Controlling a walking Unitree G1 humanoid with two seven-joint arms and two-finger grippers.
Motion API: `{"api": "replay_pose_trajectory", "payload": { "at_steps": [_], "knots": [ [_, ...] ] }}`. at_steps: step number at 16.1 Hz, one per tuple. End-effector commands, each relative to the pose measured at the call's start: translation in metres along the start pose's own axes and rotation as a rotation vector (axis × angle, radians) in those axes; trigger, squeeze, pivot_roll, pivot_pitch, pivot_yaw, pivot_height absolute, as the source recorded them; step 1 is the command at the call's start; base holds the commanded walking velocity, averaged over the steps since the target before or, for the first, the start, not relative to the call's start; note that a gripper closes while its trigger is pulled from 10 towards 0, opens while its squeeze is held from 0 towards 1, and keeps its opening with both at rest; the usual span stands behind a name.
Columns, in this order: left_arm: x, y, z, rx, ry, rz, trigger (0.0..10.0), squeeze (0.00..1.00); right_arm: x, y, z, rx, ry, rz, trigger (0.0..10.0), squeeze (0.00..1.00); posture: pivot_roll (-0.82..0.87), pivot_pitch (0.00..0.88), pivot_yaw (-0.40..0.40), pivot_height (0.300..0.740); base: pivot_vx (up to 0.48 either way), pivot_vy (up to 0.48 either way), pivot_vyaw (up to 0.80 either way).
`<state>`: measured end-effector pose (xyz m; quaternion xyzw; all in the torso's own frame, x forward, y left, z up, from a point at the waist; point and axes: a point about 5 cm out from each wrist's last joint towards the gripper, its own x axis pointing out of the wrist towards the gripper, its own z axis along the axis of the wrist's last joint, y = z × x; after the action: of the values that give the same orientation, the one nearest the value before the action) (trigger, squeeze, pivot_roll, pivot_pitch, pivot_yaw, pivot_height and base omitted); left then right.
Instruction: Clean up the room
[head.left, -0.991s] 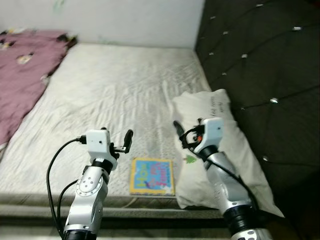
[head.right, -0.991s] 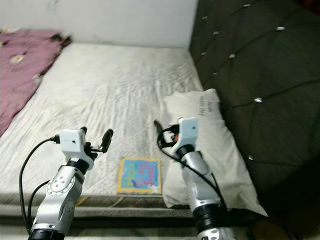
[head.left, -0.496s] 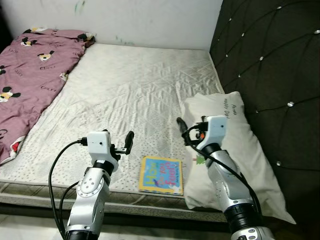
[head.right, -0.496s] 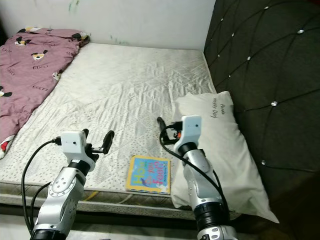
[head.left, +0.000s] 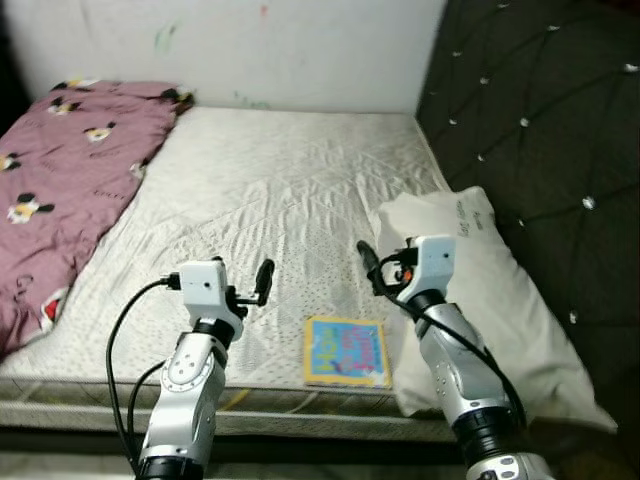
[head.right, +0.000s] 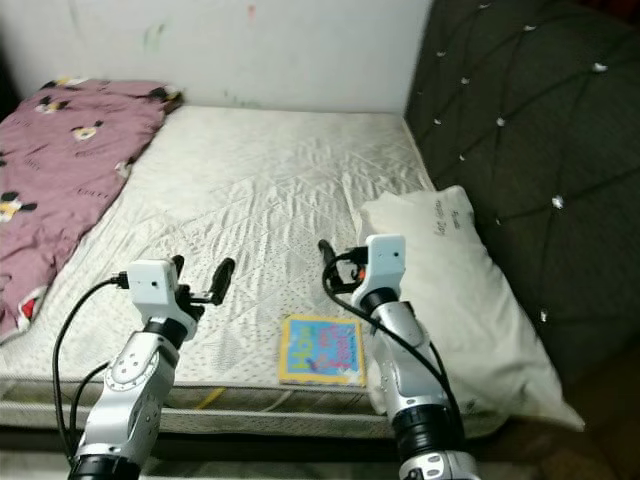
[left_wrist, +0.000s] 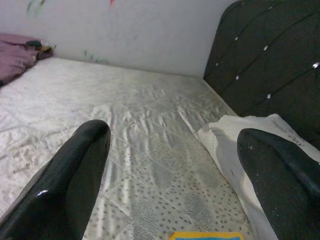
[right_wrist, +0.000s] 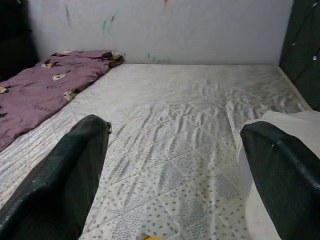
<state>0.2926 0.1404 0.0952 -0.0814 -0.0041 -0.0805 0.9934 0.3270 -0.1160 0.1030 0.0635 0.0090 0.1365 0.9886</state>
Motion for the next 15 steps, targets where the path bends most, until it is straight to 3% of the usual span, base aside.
{"api": "replay_pose_trajectory", "payload": {
  "at_steps": [1,10,15],
  "knots": [
    [-0.0006,0.0096,0.0004,0.011,0.002,0.034,10.0,0.00,0.0044,0.0098,0.0036,0.000,-0.008,0.029,10.0,0.00,0.04,0.000,-0.044,0.740,0.000,0.480,0.00],
    [0.0012,0.0114,0.0013,0.008,-0.010,0.054,10.0,0.00,0.0053,0.0095,0.0021,-0.020,0.001,0.020,10.0,0.00,0.05,0.000,-0.044,0.740,0.000,0.480,0.00],
    [0.0004,0.0098,0.0050,0.006,-0.039,0.032,10.0,0.00,0.0054,0.0097,0.0016,-0.022,0.003,0.022,10.0,0.00,0.05,0.000,-0.045,0.740,0.000,0.062,0.00]
  ]
}}
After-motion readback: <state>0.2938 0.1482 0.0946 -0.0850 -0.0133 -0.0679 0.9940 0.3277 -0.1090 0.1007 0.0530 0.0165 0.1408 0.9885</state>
